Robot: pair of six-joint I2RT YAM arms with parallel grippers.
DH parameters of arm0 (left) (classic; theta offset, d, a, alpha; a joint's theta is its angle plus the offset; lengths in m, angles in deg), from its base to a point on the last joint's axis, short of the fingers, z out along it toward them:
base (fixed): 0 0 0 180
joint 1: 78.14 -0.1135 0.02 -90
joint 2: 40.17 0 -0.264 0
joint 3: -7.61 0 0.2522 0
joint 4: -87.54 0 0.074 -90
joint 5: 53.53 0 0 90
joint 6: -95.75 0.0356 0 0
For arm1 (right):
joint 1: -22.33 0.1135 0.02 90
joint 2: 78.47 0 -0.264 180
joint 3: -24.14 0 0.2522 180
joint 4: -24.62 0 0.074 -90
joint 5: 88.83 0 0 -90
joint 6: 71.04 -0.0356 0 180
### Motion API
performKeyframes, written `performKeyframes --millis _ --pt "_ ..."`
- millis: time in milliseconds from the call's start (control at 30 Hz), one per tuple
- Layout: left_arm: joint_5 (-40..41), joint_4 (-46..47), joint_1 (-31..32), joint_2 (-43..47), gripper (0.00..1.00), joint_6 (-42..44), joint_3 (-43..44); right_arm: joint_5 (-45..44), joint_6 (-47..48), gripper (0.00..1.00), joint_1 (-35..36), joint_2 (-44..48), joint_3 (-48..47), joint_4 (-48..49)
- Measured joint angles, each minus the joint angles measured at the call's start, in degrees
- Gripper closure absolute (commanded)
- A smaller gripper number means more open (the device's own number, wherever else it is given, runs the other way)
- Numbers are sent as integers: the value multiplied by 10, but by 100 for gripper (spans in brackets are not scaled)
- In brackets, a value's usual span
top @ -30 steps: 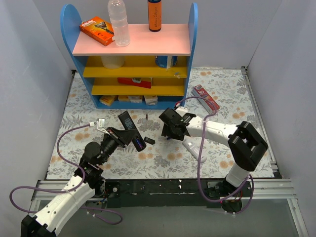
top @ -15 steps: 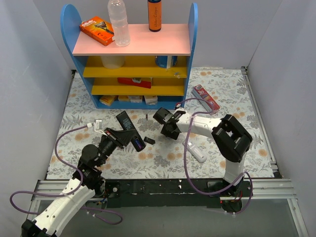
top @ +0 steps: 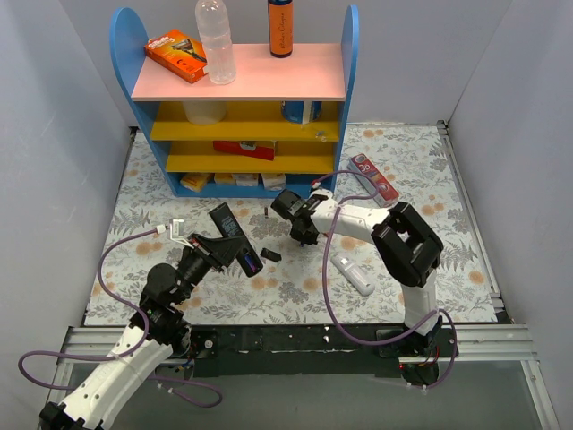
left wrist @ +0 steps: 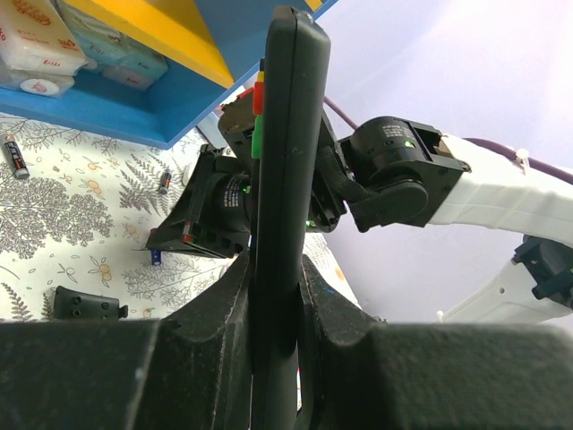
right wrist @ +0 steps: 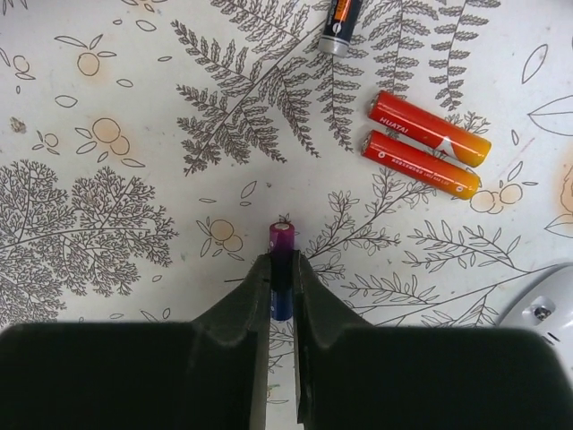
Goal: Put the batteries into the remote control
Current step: Adjust the battery at the center of the board, then pick up the battery from the center of the board.
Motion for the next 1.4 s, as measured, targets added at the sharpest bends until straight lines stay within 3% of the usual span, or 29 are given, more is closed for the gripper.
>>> performKeyframes --millis 67,333,500,533,667,967,1400 --pt "0 -2 0 0 100 0 0 -3 22 97 2 9 15 14" --pt "-14 20 0 -23 100 -8 -2 14 217 94 16 95 141 120" --pt "-34 92 0 -51 100 -34 -40 74 373 80 19 173 238 171" --pt "-38 106 0 -60 100 -40 -50 81 393 73 19 180 245 174" --pt "-53 148 0 -103 100 -56 -68 120 474 60 19 193 257 179" --pt "-63 203 0 -132 100 -63 -69 153 527 59 24 204 268 178" --pt "-63 208 0 -150 100 -62 -69 128 529 72 46 205 269 176"
